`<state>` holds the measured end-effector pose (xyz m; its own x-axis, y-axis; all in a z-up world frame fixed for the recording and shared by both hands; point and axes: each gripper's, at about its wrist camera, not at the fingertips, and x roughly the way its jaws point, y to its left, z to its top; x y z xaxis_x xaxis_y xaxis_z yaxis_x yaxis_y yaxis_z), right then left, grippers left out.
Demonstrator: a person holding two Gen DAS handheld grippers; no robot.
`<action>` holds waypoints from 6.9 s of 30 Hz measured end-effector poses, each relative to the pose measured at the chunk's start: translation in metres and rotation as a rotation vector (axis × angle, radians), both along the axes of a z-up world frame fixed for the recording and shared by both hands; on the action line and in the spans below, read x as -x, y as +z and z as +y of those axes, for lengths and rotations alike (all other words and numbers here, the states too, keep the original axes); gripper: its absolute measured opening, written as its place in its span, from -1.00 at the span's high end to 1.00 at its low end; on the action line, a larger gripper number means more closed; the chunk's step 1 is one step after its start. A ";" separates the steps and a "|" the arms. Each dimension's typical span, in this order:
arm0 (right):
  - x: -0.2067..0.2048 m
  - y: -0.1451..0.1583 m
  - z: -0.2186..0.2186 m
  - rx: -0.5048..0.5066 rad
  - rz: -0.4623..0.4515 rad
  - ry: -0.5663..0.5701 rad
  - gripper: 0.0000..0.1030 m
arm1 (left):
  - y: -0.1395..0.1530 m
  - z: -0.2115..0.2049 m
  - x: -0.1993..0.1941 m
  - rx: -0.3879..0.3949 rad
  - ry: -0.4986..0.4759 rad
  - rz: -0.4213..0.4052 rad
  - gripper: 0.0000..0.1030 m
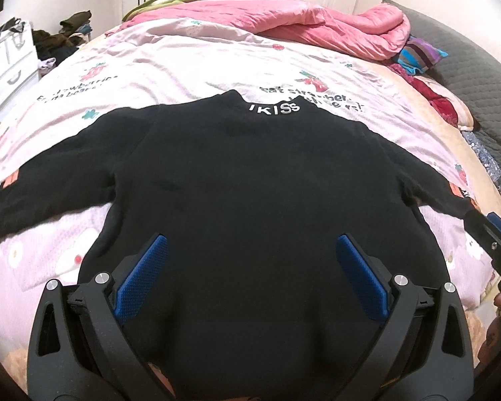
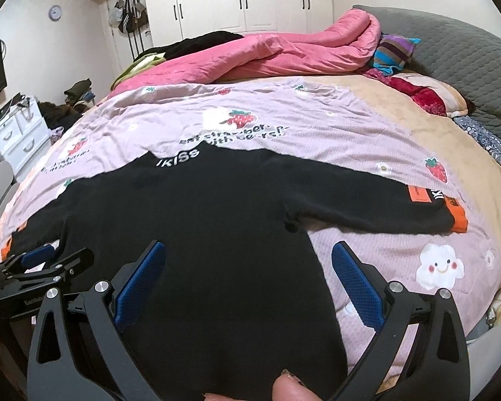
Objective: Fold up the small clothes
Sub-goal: 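Move the right tool along the sleeve to its orange cuff, then close the right tool on the orange cuff and lift it, then carry the sleeve across the sweater with the right tool while the left tool grasps the cuff, then lay the orange cuff onto the sweater body with the left tool and open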
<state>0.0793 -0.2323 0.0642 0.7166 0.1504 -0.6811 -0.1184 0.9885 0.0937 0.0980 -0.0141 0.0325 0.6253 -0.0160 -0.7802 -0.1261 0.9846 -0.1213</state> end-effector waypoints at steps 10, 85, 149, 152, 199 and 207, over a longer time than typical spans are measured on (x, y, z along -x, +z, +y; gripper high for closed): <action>-0.041 0.013 -0.014 -0.021 -0.006 -0.056 -0.92 | 0.010 -0.012 -0.039 0.005 -0.029 0.005 -0.84; -0.114 -0.099 -0.284 -0.602 -0.023 -0.826 0.80 | -0.029 -0.039 -0.164 -0.008 -0.056 0.123 -0.84; -0.082 -0.065 0.115 -0.117 -0.053 0.415 0.70 | -0.044 0.122 -0.093 0.631 0.019 0.087 -0.78; -0.080 -0.068 0.118 -0.132 -0.031 0.441 0.58 | -0.053 0.119 -0.095 0.649 0.003 0.105 -0.64; -0.089 -0.047 -0.002 -0.182 -0.019 0.210 -0.31 | -0.015 0.116 -0.081 0.464 -0.072 -0.034 0.90; -0.091 -0.049 -0.004 -0.163 -0.010 0.191 -0.33 | -0.007 0.126 -0.072 0.399 -0.034 -0.055 0.88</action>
